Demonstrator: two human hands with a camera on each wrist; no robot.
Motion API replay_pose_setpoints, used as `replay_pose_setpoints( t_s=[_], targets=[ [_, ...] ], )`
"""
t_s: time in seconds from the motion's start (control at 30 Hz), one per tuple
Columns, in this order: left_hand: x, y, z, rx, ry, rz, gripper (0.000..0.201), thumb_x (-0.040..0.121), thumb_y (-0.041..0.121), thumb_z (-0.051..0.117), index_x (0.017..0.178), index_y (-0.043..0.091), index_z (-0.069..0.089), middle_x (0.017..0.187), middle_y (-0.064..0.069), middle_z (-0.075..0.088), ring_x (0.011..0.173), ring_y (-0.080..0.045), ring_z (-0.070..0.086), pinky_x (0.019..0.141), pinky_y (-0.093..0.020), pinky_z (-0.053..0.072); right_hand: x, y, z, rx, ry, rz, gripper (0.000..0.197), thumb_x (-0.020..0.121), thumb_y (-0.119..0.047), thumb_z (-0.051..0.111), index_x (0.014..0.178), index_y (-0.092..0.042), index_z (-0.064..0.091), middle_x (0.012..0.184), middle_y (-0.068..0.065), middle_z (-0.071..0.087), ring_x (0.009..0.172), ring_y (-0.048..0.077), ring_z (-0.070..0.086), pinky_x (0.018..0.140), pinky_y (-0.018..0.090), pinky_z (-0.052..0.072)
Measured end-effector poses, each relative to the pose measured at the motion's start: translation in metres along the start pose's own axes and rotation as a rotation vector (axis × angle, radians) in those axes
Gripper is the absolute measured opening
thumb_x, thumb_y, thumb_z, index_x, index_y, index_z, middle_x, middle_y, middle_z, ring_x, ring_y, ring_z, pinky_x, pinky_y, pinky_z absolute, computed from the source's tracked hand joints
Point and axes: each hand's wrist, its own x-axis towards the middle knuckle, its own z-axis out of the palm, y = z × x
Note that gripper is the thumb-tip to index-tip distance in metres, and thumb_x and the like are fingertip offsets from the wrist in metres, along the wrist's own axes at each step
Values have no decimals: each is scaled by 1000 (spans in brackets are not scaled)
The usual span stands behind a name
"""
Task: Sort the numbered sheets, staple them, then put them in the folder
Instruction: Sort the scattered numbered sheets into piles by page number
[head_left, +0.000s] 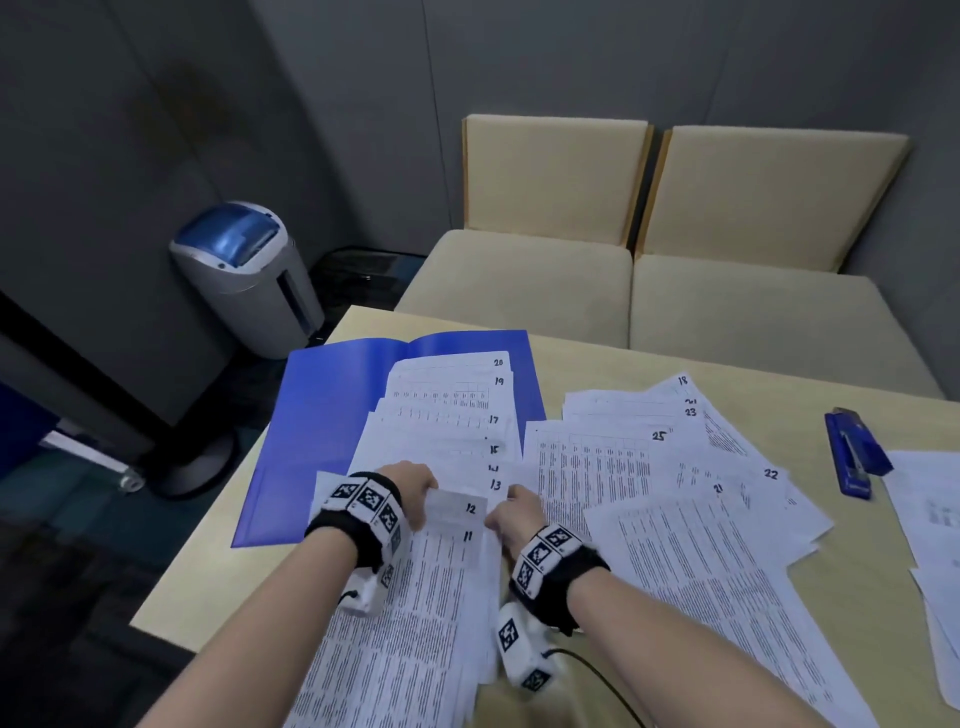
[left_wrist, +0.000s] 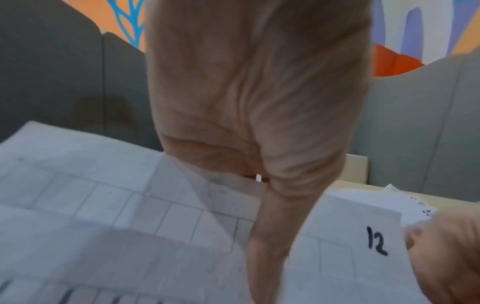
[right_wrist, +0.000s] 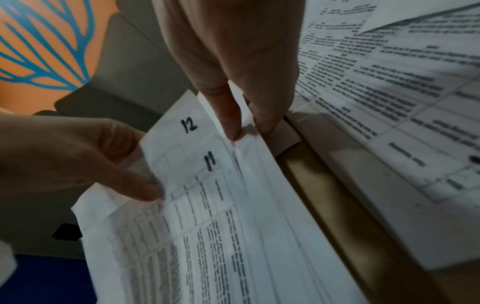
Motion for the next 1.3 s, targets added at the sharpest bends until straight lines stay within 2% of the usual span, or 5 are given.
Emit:
replay_pose_setpoints(
  t_s=[0.13, 0.5, 0.83, 1.03, 1.3],
  targets=[
    [18, -4, 14, 75, 63, -36, 36, 77, 16, 71, 112, 17, 64, 112, -3, 67, 106, -25, 61, 90, -36, 47, -3, -4, 0, -92, 18, -16, 25, 73, 15, 49, 77, -9, 47, 74, 5, 49, 66, 20, 47, 61, 27, 42],
    [48, -6, 25, 199, 157, -167, 32, 80, 14, 59, 110, 22, 52, 109, 0, 56, 113, -22, 53, 101, -44, 27, -6, 3, 0, -500, -47, -181, 52, 84, -19, 60, 128, -9, 35, 120, 13, 53, 105, 28, 57, 76, 28, 44],
    [83, 74, 1, -96, 594, 191, 35, 93, 19, 43, 128, 19, 44, 127, -4, 44, 115, -24, 47, 95, -38, 40, -30, 26, -159, -515, 189, -273, 31, 90, -11, 53, 121, -16, 51, 108, 6, 48, 90, 16, 54, 80, 22, 46],
    [88, 187, 24, -198, 372, 482, 35, 93, 31, 50, 125, 16, 46, 123, -4, 47, 106, -23, 53, 87, -36, 48, -53, 72, -261, -607, 671, -45, 34, 85, -18, 57, 118, -21, 52, 121, 7, 47, 111, 26, 48, 92, 37, 44],
    [96, 233, 36, -281, 167, 548, 12, 83, 18, 62, 89, 18, 52, 88, -1, 59, 78, -20, 58, 73, -35, 52, -56, 90, -291, -454, 652, -9, 44, 79, -20, 67, 120, -16, 51, 120, 11, 44, 114, 28, 45, 100, 38, 40]
  ],
)
